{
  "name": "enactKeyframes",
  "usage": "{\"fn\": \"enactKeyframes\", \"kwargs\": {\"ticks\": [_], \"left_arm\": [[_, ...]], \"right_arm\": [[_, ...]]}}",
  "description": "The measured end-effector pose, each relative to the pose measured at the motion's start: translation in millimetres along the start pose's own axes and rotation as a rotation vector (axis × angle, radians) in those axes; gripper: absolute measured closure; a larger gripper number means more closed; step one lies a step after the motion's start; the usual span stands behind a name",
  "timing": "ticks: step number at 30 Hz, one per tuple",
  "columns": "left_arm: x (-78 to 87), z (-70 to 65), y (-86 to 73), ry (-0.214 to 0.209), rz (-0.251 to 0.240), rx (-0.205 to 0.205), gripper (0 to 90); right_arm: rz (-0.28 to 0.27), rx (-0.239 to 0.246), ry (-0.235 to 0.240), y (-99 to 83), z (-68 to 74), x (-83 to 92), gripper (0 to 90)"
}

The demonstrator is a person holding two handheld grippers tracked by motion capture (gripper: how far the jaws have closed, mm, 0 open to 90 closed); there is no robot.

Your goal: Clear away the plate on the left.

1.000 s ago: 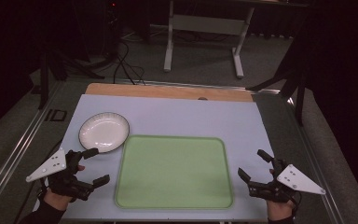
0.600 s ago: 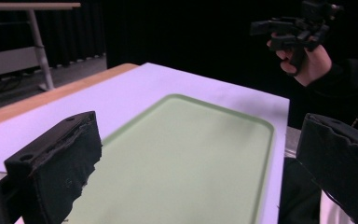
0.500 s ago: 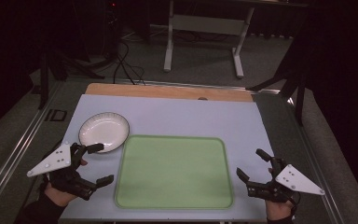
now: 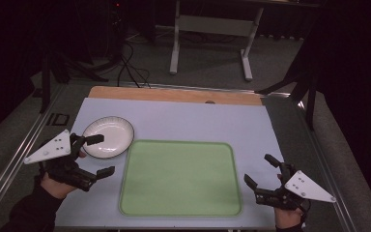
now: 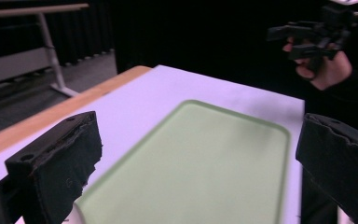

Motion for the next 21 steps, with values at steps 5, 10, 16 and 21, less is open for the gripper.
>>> {"fn": "enactKeyframes", "kwargs": {"ticks": [5,10,16,21], "left_arm": [[-1.2,10.7,4.8,0.027,0.0,0.003,0.4],[-1.8,23.1,4.6,0.05,0.026,0.02,0.5],[-0.5,44.2,-3.3,0.103,0.047,0.056,0.5],[1.3,63.3,-15.7,0.145,0.067,0.1,1.0]], "right_arm": [[-0.003,0.0,0.0,1.0,0.9,0.0,11.2],[-0.003,-0.002,0.0,0.6,0.6,-0.2,11.2],[0.0,0.0,0.001,0.3,1.0,-0.7,11.2],[0.002,0.002,0.002,0.8,1.9,-0.5,11.2]]}}
Point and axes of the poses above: each handheld gripper's, and its own axes: x roughly backward along the jaws, y roughly out of its top, z roughly to its left, the point moved 7 cm from there along -x, roughly forward along the jaws, and after that the axes turned 9 degrees about y, right-handed, at the moved point
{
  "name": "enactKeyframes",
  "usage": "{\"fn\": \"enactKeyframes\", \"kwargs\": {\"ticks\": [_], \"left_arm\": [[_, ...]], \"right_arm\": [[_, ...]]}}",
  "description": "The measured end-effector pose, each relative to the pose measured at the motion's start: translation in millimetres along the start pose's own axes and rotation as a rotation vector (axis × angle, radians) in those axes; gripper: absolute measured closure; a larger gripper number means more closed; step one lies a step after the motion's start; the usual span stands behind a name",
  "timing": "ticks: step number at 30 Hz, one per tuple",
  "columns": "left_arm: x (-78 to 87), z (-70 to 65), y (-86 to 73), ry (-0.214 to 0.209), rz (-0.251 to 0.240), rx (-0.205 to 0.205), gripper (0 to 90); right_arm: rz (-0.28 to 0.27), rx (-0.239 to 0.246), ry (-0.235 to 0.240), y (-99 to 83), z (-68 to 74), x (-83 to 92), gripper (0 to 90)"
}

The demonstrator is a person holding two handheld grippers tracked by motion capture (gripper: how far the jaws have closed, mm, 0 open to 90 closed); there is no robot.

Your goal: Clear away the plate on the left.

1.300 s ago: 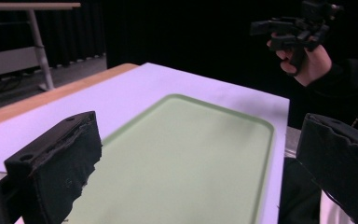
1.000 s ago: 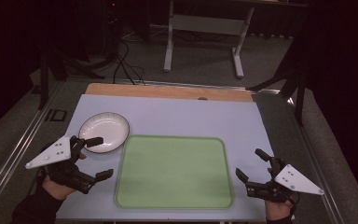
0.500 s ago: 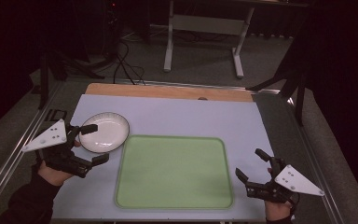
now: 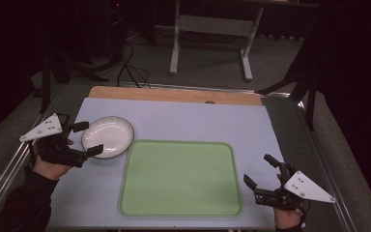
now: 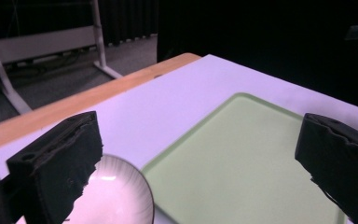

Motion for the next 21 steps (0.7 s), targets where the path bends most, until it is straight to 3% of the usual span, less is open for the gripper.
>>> {"fn": "enactKeyframes", "kwargs": {"ticks": [5,10,21], "left_arm": [[-1.8,19.3,-14.0,0.053,0.029,0.042,1.0],[-3.2,28.2,-22.3,0.059,0.06,0.071,1.0],[-9.5,57.0,-47.8,0.139,0.116,0.139,1.4]], "right_arm": [[0.002,0.0,0.0,-0.4,0.5,-0.5,11.3],[0.001,0.005,0.001,0.0,1.2,-0.6,11.2],[0.0,0.009,0.006,0.6,3.2,-1.0,11.2]]}}
Point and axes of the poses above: each handheld gripper's, and its own axes: x roughly backward along the jaws, y roughly out of its top, z roughly to its left, the point moved 7 cm from there along -x, roughly forward along the jaws, and after that the axes turned 9 degrees about y, right-handed, at the moved point
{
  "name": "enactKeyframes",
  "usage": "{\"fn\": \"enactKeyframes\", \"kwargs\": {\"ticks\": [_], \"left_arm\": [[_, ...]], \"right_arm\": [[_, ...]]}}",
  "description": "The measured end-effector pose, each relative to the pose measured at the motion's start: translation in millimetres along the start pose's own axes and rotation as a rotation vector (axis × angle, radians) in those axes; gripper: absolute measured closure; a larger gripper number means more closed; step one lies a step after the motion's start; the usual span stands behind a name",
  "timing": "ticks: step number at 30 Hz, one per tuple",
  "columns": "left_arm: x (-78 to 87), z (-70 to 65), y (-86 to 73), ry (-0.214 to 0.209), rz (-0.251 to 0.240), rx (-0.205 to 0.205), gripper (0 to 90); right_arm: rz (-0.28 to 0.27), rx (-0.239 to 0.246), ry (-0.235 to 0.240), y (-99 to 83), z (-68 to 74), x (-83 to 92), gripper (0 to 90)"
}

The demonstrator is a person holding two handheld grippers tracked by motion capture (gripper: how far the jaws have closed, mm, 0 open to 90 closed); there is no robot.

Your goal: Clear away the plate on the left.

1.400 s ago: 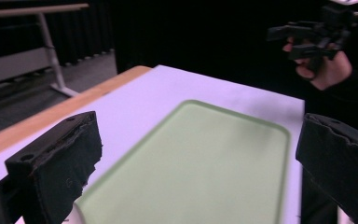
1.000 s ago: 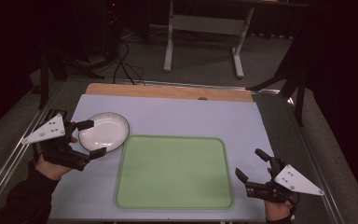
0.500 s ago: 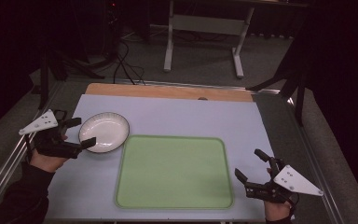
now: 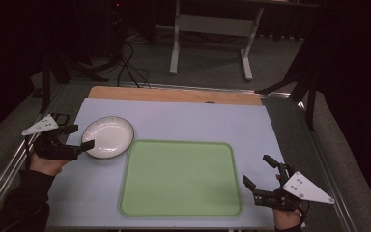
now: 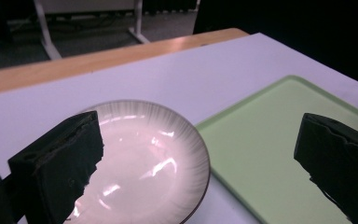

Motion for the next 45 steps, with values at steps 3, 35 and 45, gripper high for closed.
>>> {"fn": "enactKeyframes", "kwargs": {"ticks": [3,35,45], "left_arm": [[-4.2,7.1,-6.0,0.019,0.01,0.02,2.6],[-49.3,63.4,-55.6,0.239,0.278,0.356,30.6],[-57.6,74.2,-62.0,0.31,0.352,0.44,50.0]], "right_arm": [[0.0,-0.012,0.01,-1.1,-0.5,0.1,11.2],[0.015,0.011,0.011,-1.1,3.1,0.5,11.5],[0.022,0.018,0.011,-1.5,3.9,-0.1,11.6]]}}
Point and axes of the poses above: each handheld gripper's, and its own axes: x roughly backward along the jaws, y roughly out of its top, z roughly to its left, the point moved 7 cm from there along -x, roughly forward along the jaws, and after that the axes turned 9 degrees about y, right-handed, at the moved point
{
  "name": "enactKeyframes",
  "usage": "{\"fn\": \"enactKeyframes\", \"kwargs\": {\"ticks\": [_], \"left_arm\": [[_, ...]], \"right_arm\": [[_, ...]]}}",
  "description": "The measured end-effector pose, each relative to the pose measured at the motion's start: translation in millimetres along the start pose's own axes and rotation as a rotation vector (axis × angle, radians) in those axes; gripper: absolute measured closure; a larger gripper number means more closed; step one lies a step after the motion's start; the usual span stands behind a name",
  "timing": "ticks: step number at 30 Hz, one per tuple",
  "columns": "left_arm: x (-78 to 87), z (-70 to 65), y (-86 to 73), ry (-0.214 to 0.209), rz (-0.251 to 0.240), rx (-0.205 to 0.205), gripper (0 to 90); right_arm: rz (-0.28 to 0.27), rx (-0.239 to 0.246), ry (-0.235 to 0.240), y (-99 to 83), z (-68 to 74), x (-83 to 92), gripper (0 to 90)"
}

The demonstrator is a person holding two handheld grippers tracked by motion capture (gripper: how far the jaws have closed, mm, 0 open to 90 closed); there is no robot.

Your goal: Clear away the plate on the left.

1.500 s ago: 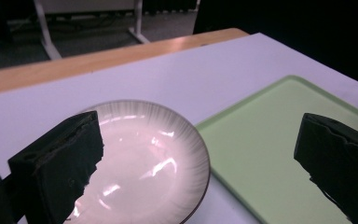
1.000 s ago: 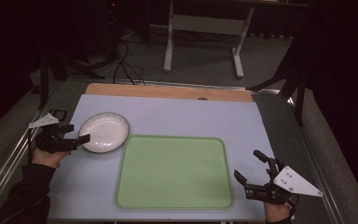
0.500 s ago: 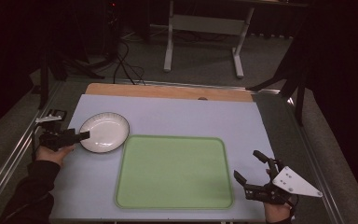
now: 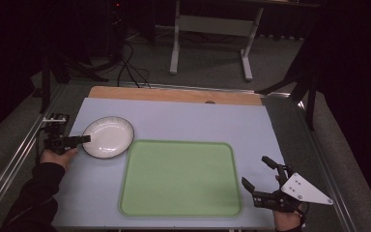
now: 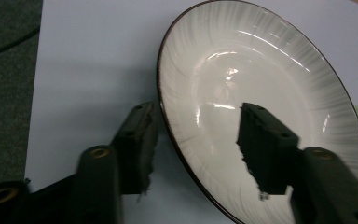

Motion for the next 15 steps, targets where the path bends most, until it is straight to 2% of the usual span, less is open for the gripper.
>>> {"fn": "enactKeyframes", "kwargs": {"ticks": [2,5,7,11,14,15], "left_arm": [[-4.1,1.5,-1.7,0.024,0.031,0.001,51.8],[-6.8,2.5,-2.7,0.03,0.045,0.005,52.9],[-8.6,3.7,-2.7,0.031,0.05,0.015,57.6],[-10.4,2.1,-3.4,0.022,0.073,0.005,59.9],[-12.8,1.4,-3.5,0.011,0.094,0.025,63.8],[-13.7,1.9,-3.5,0.001,0.099,0.043,66.0]], "right_arm": [[0.003,0.002,0.001,-0.2,0.2,0.0,11.5],[0.003,0.002,0.001,-0.3,0.2,-0.1,11.6],[0.004,0.003,0.001,-0.5,0.2,-0.3,11.6],[0.006,0.001,0.001,-1.0,0.3,-0.6,11.6],[0.009,0.002,0.002,-1.2,0.4,-0.7,11.6],[0.008,0.002,0.001,-1.0,0.6,-0.8,11.6]]}}
Point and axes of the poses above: each handheld gripper's, and its own axes: x roughly backward along the jaws, y roughly out of its top, z roughly to its left, the point moved 7 cm from there along -x, roughly forward along the jaws, and after that the axes turned 9 degrees about y, right-handed, at the moved point
